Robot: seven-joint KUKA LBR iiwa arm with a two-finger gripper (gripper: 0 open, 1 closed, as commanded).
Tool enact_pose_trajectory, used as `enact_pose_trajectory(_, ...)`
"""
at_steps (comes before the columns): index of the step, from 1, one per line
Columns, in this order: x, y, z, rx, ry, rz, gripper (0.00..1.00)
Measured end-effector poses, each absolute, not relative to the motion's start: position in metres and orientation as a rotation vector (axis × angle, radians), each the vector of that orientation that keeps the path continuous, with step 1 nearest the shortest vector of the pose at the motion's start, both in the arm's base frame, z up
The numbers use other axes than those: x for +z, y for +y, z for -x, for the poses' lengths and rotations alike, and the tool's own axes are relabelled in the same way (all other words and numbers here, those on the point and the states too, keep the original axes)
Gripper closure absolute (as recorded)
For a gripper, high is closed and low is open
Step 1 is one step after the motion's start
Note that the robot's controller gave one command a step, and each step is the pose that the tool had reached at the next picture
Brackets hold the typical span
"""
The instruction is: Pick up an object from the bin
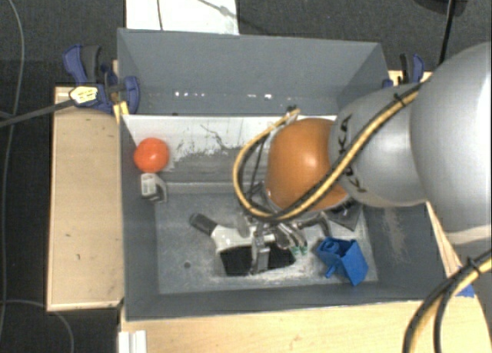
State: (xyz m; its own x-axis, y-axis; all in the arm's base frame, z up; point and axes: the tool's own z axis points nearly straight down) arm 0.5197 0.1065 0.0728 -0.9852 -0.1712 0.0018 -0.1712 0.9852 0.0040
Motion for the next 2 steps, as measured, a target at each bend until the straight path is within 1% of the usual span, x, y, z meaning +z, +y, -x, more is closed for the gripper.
enact_pose_trajectory(1, 0.076, 0.106, -0.519, -0.006, -3.126, -0.269, 1.0)
enact_pose_trajectory(2, 0.093, 0.106, -0.517, -0.005, -3.12, -0.267, 1.0)
